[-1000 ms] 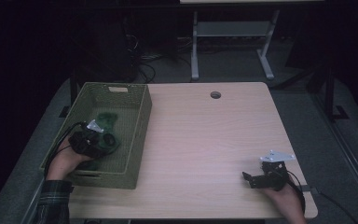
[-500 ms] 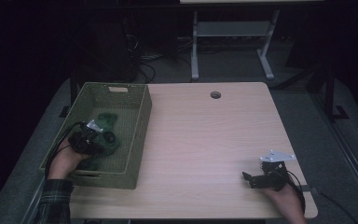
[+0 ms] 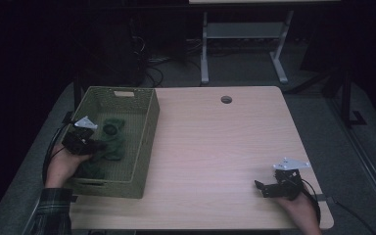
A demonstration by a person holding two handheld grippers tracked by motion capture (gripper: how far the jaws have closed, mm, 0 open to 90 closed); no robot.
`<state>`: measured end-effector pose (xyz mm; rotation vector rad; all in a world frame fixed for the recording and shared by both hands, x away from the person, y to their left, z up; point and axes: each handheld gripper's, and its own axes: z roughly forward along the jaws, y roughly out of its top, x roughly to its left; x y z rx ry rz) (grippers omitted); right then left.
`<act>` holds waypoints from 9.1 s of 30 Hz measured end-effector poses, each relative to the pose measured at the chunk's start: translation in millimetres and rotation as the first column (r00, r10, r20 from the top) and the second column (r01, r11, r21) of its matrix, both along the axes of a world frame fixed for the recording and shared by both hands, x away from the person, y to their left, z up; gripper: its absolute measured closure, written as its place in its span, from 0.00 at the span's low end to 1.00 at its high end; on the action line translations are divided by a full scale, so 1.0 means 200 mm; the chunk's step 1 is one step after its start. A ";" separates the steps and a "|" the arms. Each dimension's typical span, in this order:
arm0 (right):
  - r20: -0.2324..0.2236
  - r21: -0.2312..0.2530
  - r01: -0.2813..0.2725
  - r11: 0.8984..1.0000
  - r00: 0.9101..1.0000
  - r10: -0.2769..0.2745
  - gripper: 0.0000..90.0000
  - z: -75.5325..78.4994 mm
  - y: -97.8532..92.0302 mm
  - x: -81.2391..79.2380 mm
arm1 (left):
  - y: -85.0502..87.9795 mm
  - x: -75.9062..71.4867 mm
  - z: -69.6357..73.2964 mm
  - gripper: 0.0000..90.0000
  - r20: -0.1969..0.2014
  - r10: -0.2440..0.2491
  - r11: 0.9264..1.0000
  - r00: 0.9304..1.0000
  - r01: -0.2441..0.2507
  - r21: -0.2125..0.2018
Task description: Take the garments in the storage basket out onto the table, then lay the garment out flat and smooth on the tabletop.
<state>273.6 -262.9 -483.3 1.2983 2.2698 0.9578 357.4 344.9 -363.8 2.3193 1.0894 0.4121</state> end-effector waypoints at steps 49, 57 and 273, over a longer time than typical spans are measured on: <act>0.000 0.001 0.001 1.000 1.000 -0.001 0.03 0.00 0.00 0.00 | -0.29 -0.01 0.66 0.93 0.261 -0.093 0.919 0.961 0.184 -0.348; 0.000 0.001 0.001 1.000 1.000 -0.001 0.03 0.00 0.00 0.00 | -0.44 -0.02 0.76 0.93 0.301 -0.143 0.903 0.943 0.249 -0.349; 0.183 0.125 -0.119 0.985 0.979 0.095 0.95 0.51 0.09 0.52 | -1.40 0.31 -0.34 0.98 0.086 -0.210 0.930 0.974 0.226 -0.292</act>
